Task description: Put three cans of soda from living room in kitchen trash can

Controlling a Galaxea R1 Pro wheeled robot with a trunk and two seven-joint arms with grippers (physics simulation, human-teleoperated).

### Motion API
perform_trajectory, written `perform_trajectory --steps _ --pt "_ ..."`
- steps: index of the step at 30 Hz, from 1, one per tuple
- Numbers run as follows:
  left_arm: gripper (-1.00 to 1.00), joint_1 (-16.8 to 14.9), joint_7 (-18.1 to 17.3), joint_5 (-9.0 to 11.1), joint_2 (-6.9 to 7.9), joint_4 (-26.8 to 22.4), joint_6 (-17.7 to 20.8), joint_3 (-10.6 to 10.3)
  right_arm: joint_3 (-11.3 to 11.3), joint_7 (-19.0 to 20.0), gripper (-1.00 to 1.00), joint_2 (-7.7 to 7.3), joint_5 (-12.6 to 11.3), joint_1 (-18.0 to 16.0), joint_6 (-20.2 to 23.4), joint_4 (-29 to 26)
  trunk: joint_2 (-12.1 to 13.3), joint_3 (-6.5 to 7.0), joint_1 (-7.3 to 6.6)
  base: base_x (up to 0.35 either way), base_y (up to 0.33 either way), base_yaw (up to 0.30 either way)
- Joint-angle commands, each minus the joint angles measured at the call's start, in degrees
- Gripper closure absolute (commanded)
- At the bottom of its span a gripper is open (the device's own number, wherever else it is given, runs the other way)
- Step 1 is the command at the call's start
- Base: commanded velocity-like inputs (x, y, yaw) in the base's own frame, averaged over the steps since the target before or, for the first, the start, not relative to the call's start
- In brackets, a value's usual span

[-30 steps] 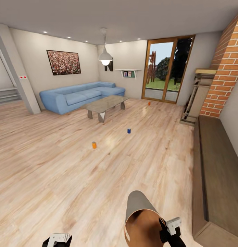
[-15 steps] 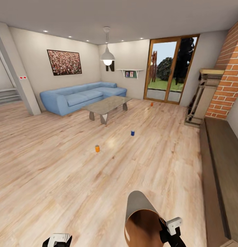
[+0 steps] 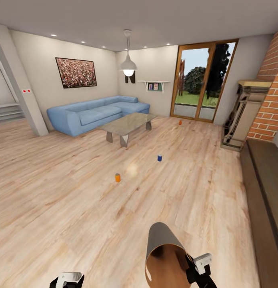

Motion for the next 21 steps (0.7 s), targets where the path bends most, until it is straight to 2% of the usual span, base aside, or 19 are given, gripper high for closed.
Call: perform_trajectory --steps 1,6,21 --pt "-1.0 0.0 0.0 0.0 0.0 0.0 0.0 0.01 -0.14 0.55 1.0 0.09 -0.2 -0.02 0.0 -0.12 0.0 0.01 0.0 0.269 0.227 -0.005" --pt "-1.0 0.0 0.0 -0.01 0.0 0.0 -0.02 0.02 -0.2 0.55 1.0 0.45 -0.2 0.0 0.0 -0.12 0.0 0.1 0.0 0.269 0.227 -0.113" --pt "-1.0 0.0 0.0 0.07 0.0 0.0 -0.06 0.02 -0.21 0.53 1.0 0.5 -0.2 -0.06 0.0 -0.12 0.0 0.74 0.0 0.269 0.227 -0.219"
